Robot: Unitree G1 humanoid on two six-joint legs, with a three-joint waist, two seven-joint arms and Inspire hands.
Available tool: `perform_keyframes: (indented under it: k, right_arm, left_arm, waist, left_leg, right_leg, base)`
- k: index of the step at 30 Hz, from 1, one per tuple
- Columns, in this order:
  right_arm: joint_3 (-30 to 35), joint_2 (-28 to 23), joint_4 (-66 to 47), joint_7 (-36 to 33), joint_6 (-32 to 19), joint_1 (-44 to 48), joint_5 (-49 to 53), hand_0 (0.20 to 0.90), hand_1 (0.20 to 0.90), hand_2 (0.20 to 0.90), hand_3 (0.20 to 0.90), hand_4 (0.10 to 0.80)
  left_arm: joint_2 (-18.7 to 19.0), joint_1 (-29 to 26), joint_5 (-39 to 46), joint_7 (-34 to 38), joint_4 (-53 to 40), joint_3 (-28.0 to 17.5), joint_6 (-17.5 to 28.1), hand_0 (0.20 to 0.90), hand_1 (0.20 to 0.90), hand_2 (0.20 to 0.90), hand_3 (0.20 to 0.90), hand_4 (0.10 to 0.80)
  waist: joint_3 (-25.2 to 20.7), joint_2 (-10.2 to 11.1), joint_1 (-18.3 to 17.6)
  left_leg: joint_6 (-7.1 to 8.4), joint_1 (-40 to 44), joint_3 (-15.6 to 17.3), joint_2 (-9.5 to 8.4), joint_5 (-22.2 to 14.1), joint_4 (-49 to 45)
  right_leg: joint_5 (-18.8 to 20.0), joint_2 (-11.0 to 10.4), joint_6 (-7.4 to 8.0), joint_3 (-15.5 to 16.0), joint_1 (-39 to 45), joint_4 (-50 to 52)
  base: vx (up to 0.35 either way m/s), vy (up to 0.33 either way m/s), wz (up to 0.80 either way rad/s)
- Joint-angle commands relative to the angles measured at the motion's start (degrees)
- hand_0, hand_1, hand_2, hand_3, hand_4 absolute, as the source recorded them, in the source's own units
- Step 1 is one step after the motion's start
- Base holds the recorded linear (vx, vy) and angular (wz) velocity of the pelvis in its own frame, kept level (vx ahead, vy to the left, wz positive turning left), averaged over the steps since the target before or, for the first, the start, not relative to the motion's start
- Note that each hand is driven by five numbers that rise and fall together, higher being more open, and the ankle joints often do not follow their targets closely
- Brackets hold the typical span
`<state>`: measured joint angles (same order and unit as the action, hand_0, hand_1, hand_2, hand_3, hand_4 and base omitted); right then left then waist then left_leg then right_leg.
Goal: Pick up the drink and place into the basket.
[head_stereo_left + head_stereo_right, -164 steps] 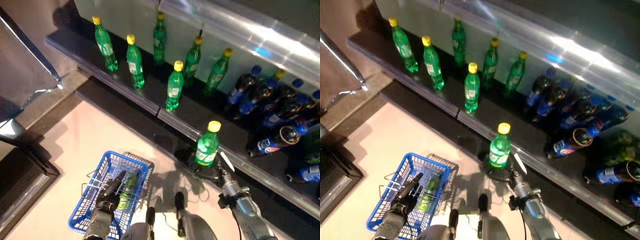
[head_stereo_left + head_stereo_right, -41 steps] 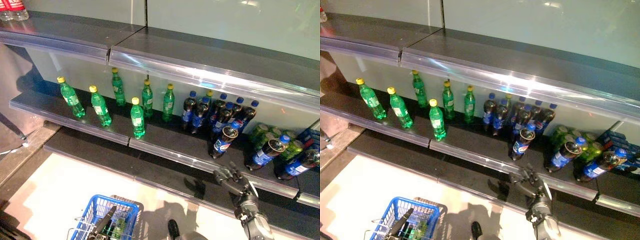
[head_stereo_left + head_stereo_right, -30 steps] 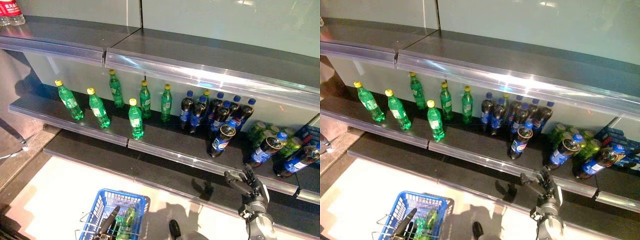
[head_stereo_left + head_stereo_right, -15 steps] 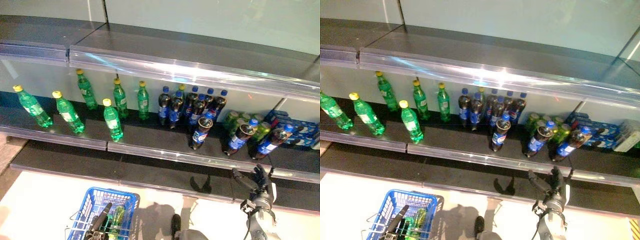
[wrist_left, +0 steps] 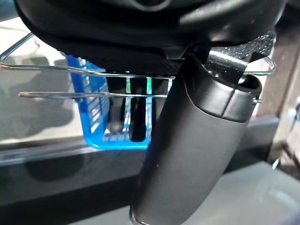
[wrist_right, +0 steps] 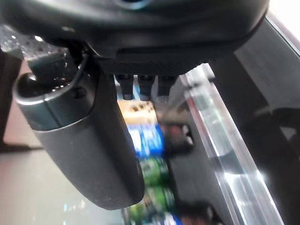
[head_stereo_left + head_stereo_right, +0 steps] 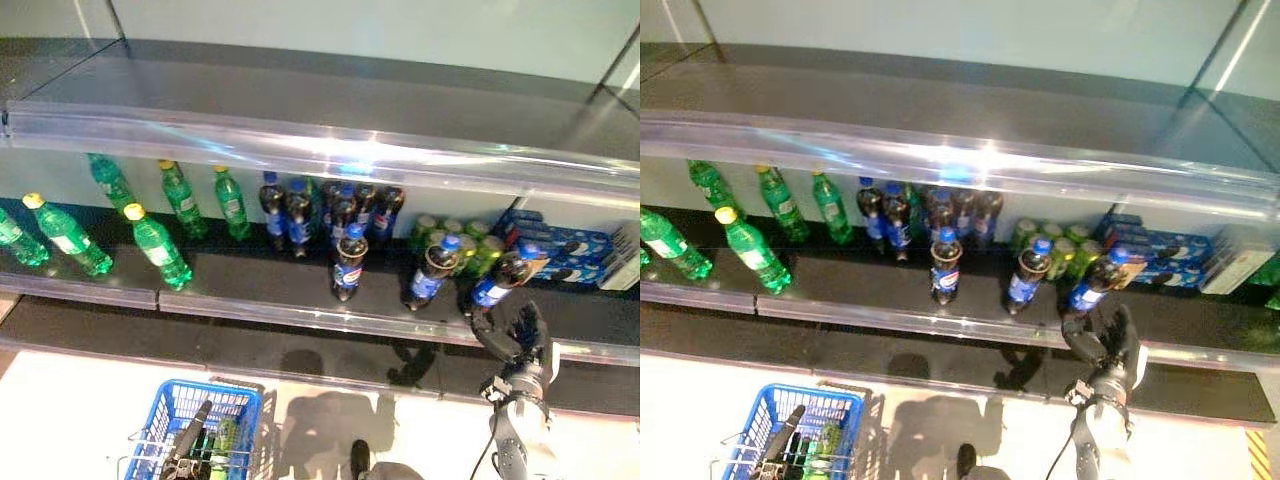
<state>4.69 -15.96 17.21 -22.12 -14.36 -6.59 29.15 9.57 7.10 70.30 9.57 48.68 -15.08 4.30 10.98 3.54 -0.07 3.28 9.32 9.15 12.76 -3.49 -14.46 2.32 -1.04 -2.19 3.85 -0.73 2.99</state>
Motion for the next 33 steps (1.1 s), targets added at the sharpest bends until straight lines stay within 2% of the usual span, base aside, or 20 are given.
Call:
perform_keyframes:
  k: [1, 2, 3, 4, 5, 6, 7, 9, 11, 12, 14, 20, 23, 24, 25, 27, 28, 30, 31, 33]
  right_arm:
    - [1.06, -3.77, -6.97, 2.35, -5.27, 0.63, -2.49, 0.900, 0.900, 0.900, 0.900, 0.800]
    - [0.32, -3.81, -7.18, 1.95, -4.70, 1.18, -2.93, 0.900, 0.900, 0.900, 0.900, 0.800]
    - [-1.03, -3.29, -7.09, 1.01, -4.34, 1.88, -4.04, 0.900, 0.900, 0.900, 0.900, 0.800]
    - [-1.28, -3.13, -6.99, 0.83, -4.32, 1.99, -4.30, 0.900, 0.900, 0.900, 0.900, 0.800]
    - [-2.60, -2.51, -7.36, 0.63, -3.41, 2.53, -5.19, 0.900, 0.900, 0.900, 0.900, 0.800]
    - [-2.77, -2.46, -7.49, 0.57, -3.21, 2.56, -5.25, 0.900, 0.900, 0.900, 0.900, 0.800]
    - [-3.47, -2.00, -7.93, 0.60, -2.63, 2.69, -5.95, 0.900, 0.900, 0.900, 0.900, 0.800]
    - [-4.75, -2.25, -9.20, 2.01, -1.78, 2.29, -6.49, 0.900, 0.900, 0.900, 0.900, 0.800]
    - [-4.97, -2.45, -9.51, 3.40, -1.69, 2.04, -6.49, 0.900, 0.900, 0.900, 0.900, 0.800]
    - [-5.66, -2.96, -9.18, 5.28, -1.97, 2.09, -6.59, 0.900, 0.900, 0.900, 0.900, 0.800]
    - [-5.81, -3.32, -8.96, 6.85, -2.31, 1.74, -6.42, 0.900, 0.900, 0.900, 0.900, 0.800]
    - [-4.32, -4.47, -8.24, 9.43, -2.33, -0.22, -6.20, 0.900, 0.900, 0.900, 0.900, 0.800]
    - [-4.31, -4.52, -8.07, 10.00, -2.21, -0.42, -6.49, 0.900, 0.900, 0.900, 0.900, 0.800]
    - [-5.12, -4.23, -8.36, 9.93, -2.56, -0.40, -7.25, 0.900, 0.900, 0.900, 0.900, 0.800]
    - [-5.39, -4.14, -8.55, 9.89, -2.62, -0.38, -7.38, 0.900, 0.900, 0.900, 0.900, 0.800]
    - [-6.43, -3.94, -9.49, 9.51, -2.56, -0.12, -7.64, 0.900, 0.900, 0.900, 0.900, 0.800]
    - [-6.57, -3.88, -9.49, 9.46, -2.67, -0.06, -7.69, 0.900, 0.900, 0.900, 0.900, 0.800]
    - [-6.66, -3.77, -8.92, 9.85, -3.49, -0.16, -7.68, 0.900, 0.900, 0.900, 0.900, 0.800]
    - [-6.49, -3.82, -8.18, 10.32, -4.03, 0.06, -7.57, 0.900, 0.900, 0.900, 0.900, 0.800]
    - [-5.79, -4.08, -7.07, 10.59, -4.47, 0.52, -6.76, 0.900, 0.900, 0.900, 0.900, 0.800]
  left_arm:
    - [1.42, -3.66, 2.69, -7.23, -10.47, -3.82, 5.81, 0.300, 0.300, 0.300, 0.200, 0.100]
    - [1.63, -3.16, 3.12, -7.44, -10.18, -4.31, 5.50, 0.300, 0.300, 0.300, 0.200, 0.100]
    - [1.81, -2.58, 3.37, -7.36, -9.83, -4.84, 5.00, 0.300, 0.300, 0.300, 0.200, 0.100]
    - [1.84, -2.49, 3.18, -7.24, -9.78, -4.93, 4.89, 0.300, 0.300, 0.300, 0.200, 0.100]
    - [2.04, -2.14, 3.38, -6.96, -9.22, -4.86, 5.21, 0.300, 0.300, 0.300, 0.200, 0.100]
    - [2.09, -2.09, 3.42, -7.02, -9.10, -4.81, 5.24, 0.300, 0.300, 0.300, 0.200, 0.100]
    - [2.37, -2.07, 3.53, -6.79, -8.88, -4.42, 5.42, 0.300, 0.300, 0.300, 0.200, 0.100]
    - [2.89, -2.07, 5.12, -7.59, -7.20, -3.36, 6.79, 0.300, 0.300, 0.300, 0.200, 0.100]
    - [2.86, -2.11, 6.00, -7.82, -6.85, -2.69, 7.47, 0.300, 0.300, 0.300, 0.200, 0.100]
    - [2.64, -2.12, 7.40, -7.96, -6.21, -2.44, 8.49, 0.300, 0.300, 0.300, 0.200, 0.100]
    - [2.34, -2.05, 8.18, -7.97, -5.96, -2.18, 9.18, 0.300, 0.300, 0.300, 0.200, 0.100]
    - [1.58, -1.77, 7.03, -9.70, -4.70, -2.64, 8.01, 0.300, 0.300, 0.300, 0.200, 0.100]
    - [1.51, -1.76, 6.95, -10.23, -4.07, -2.33, 7.79, 0.300, 0.300, 0.300, 0.200, 0.100]
    - [2.02, -1.83, 7.42, -10.83, -3.63, -2.10, 7.99, 0.300, 0.300, 0.300, 0.200, 0.100]
    - [2.22, -1.90, 7.57, -10.91, -3.59, -2.11, 7.97, 0.300, 0.300, 0.300, 0.200, 0.100]
    - [3.37, -2.45, 7.96, -10.54, -3.67, -2.04, 7.84, 0.300, 0.300, 0.300, 0.200, 0.100]
    - [3.67, -2.68, 8.12, -10.22, -3.78, -1.86, 7.80, 0.300, 0.300, 0.300, 0.200, 0.100]
    - [4.51, -3.54, 8.36, -9.18, -3.96, -1.24, 7.66, 0.300, 0.300, 0.300, 0.200, 0.100]
    - [4.85, -4.16, 8.49, -8.75, -3.84, -0.53, 7.83, 0.300, 0.300, 0.300, 0.200, 0.100]
    - [4.99, -4.89, 7.88, -8.74, -3.70, 0.40, 7.64, 0.300, 0.300, 0.300, 0.200, 0.100]
  waist:
    - [-2.45, -0.08, -0.21]
    - [-2.51, -0.35, 0.27]
    - [-2.55, -1.05, 1.17]
    - [-2.51, -1.18, 1.33]
    - [-2.61, -2.39, 1.74]
    - [-2.56, -2.51, 1.80]
    - [-2.68, -3.31, 1.85]
    - [-2.42, -4.37, 1.87]
    - [-1.97, -4.46, 2.01]
    - [-1.72, -4.22, 2.03]
    - [-1.67, -4.12, 1.94]
    - [-2.11, -3.06, 1.48]
    - [-1.86, -2.93, 1.53]
    - [-1.00, -3.21, 1.49]
    - [-0.65, -3.27, 1.48]
    - [0.57, -3.23, 1.29]
    - [0.69, -3.10, 1.29]
    - [0.97, -2.60, 1.10]
    - [0.94, -2.10, 1.05]
    - [0.88, -1.50, 0.53]
  left_leg:
    - [-1.92, -7.59, -9.56, -10.46, -4.89, 1.47]
    - [-2.50, -7.65, -10.88, -12.40, -5.46, 1.25]
    - [-3.60, -7.37, -12.97, -15.39, -5.42, 2.22]
    - [-3.77, -7.10, -13.31, -15.79, -5.25, 2.69]
    - [-4.15, -5.73, -15.10, -17.68, -3.39, 6.42]
    - [-4.18, -5.30, -15.22, -17.82, -3.02, 7.18]
    - [-4.00, -4.37, -15.85, -18.59, -1.11, 10.48]
    - [-2.46, -4.94, -16.34, -19.92, 3.54, 14.61]
    - [-1.88, -6.23, -15.97, -20.26, 4.45, 14.43]
    - [-2.05, -6.61, -16.22, -20.84, 3.74, 13.70]
    - [-2.37, -6.44, -15.86, -20.90, 3.32, 13.31]
    - [-3.56, -3.95, -13.11, -20.28, 0.33, 12.48]
    - [-4.68, -3.29, -12.46, -19.99, -0.57, 12.01]
    - [-5.87, -2.92, -12.19, -19.89, -0.85, 11.90]
    - [-6.26, -2.90, -12.17, -19.92, -0.93, 11.78]
    - [-7.39, -3.17, -12.33, -20.16, -1.18, 11.08]
    - [-7.59, -3.33, -12.31, -20.26, -1.21, 10.92]
    - [-7.74, -3.80, -12.44, -20.62, -1.23, 10.36]
    - [-7.52, -4.32, -12.56, -20.89, -1.55, 9.67]
    - [-7.30, -4.92, -13.59, -21.34, -2.67, 8.54]
  right_leg:
    - [-4.10, -2.81, 5.91, 1.65, 3.67, 0.14]
    - [-4.16, -2.39, 5.78, 0.93, 3.81, 0.06]
    - [-4.20, -1.35, 5.65, 0.32, 4.17, 0.05]
    - [-4.25, -1.16, 5.66, 0.21, 4.30, 0.10]
    - [-4.44, 0.46, 5.71, -0.20, 4.52, 0.46]
    - [-4.49, 0.62, 5.73, -0.30, 4.64, 0.52]
    - [-4.58, 1.76, 5.88, -0.54, 4.76, 0.68]
    - [-4.43, 3.57, 6.45, -1.46, 4.84, 0.64]
    - [-4.71, 3.91, 6.59, -2.22, 5.38, 0.36]
    - [-5.60, 3.89, 6.43, -2.71, 6.09, 0.12]
    - [-5.74, 3.72, 6.23, -2.55, 6.16, -0.03]
    - [-6.76, 1.78, 5.80, 0.53, 7.23, 0.31]
    - [-7.81, 0.79, 5.76, 1.73, 5.90, 5.41]
    - [-6.46, -0.18, 6.88, 2.67, 2.34, 13.51]
    - [-5.91, -0.50, 7.41, 2.60, 0.43, 16.82]
    - [-3.63, -0.66, 8.83, 0.77, -5.29, 25.23]
    - [-3.27, -0.57, 8.97, 0.08, -6.07, 26.13]
    - [-1.70, -1.22, 9.28, -1.42, -7.03, 23.65]
    - [-1.38, -2.31, 9.61, -2.56, -6.64, 18.27]
    - [-0.23, -2.53, 10.23, -5.56, -5.48, 7.98]
  base:
    - [0.152, -0.184, -1.04]
    - [0.213, -0.194, -1.24]
    - [0.185, -0.156, -1.00]
    - [0.239, -0.148, -0.86]
    - [0.156, -0.070, -0.56]
    - [0.190, -0.068, -1.10]
    - [0.106, -0.031, -1.39]
    - [0.156, -0.006, -1.29]
    - [0.129, 0.041, -0.39]
    - [0.110, 0.099, -0.24]
    - [0.116, 0.099, -0.35]
    - [0.141, 0.138, -0.14]
    - [0.111, 0.164, -0.15]
    - [0.029, 0.132, -0.15]
    - [0.011, 0.135, -0.31]
    - [-0.007, 0.051, -0.51]
    - [0.032, -0.012, -0.54]
    - [0.065, -0.066, -0.37]
    - [0.112, -0.131, -0.13]
    - [0.142, -0.180, 0.00]
